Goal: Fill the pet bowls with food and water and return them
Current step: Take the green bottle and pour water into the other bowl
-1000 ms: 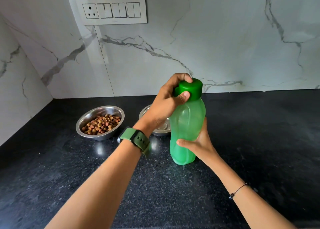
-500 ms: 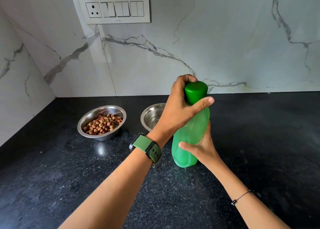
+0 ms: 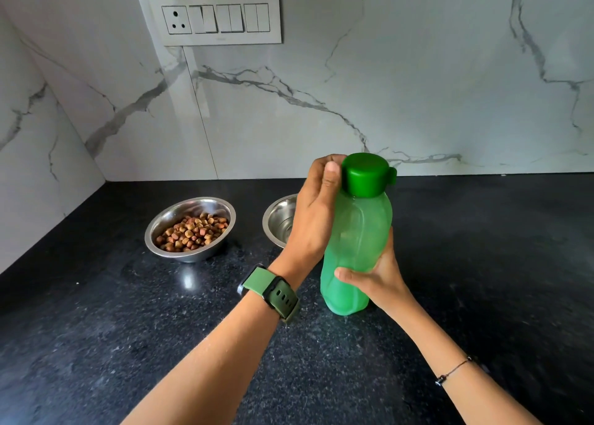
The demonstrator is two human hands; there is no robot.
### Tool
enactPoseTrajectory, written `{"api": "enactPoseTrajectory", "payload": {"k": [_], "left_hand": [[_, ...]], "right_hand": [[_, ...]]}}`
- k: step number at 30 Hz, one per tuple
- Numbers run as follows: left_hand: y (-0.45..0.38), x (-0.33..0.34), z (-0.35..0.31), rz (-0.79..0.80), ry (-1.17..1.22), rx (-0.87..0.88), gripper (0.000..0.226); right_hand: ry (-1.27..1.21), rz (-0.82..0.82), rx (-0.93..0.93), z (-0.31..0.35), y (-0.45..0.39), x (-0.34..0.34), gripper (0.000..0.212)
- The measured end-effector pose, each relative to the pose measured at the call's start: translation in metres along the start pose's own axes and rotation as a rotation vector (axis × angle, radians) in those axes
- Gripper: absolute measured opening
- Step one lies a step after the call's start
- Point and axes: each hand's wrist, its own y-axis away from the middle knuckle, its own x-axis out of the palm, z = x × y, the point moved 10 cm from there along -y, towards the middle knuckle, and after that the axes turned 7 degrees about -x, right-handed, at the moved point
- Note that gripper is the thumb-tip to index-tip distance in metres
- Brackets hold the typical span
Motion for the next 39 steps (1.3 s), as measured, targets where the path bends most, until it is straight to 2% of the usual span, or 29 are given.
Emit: {"api": "enactPoseTrajectory", "payload": {"k": [3, 5, 8, 10, 13, 15, 20, 24, 28, 32, 37, 39], "left_hand": [[0.007, 0.017, -0.006, 0.062, -0.281, 0.046, 0.053], [0.005, 0.016, -0.005, 0.029, -0.366, 0.038, 0.061], [0.001, 0.007, 0.001, 0.031, -0.261, -0.01, 0.058], [0.002, 0.007, 0.001, 0.052, -0.197, 0.0, 0.047], [-0.001, -0.004, 0.008, -0.04, -0.045, -0.048, 0.026], [-0.002, -0.01, 0.013, -0.079, 0.023, -0.078, 0.023], [0.01, 0.014, -0.006, 0.024, -0.258, 0.031, 0.053], [0.009, 0.015, -0.007, 0.006, -0.378, 0.057, 0.047], [0.007, 0.017, -0.004, 0.043, -0.285, 0.009, 0.042], [0.005, 0.012, 0.004, 0.045, -0.164, -0.03, 0.046], [0.001, -0.003, 0.011, -0.064, 0.126, -0.104, 0.024], [0.0, -0.006, 0.015, -0.08, 0.151, -0.11, 0.02]], "right_hand": [[-0.012, -0.004, -0.012, 0.002, 0.0, 0.0, 0.089], [-0.016, -0.006, -0.015, 0.003, 0.0, 0.0, 0.09], [-0.01, -0.008, -0.013, 0.002, -0.001, 0.0, 0.089], [-0.011, -0.005, -0.007, 0.0, 0.0, 0.0, 0.09], [-0.014, -0.003, 0.006, -0.004, 0.0, -0.002, 0.092], [-0.019, -0.001, 0.008, -0.004, 0.0, -0.001, 0.092], [-0.029, -0.002, -0.002, -0.001, 0.0, -0.001, 0.096], [-0.035, -0.004, -0.009, 0.001, -0.001, 0.0, 0.1], [-0.029, -0.006, -0.021, -0.001, -0.001, 0.0, 0.092], [-0.018, -0.015, -0.014, -0.005, -0.001, -0.003, 0.09], [-0.04, -0.015, -0.024, -0.006, -0.001, -0.003, 0.091], [-0.052, -0.012, -0.035, -0.005, -0.001, -0.002, 0.091]]}}
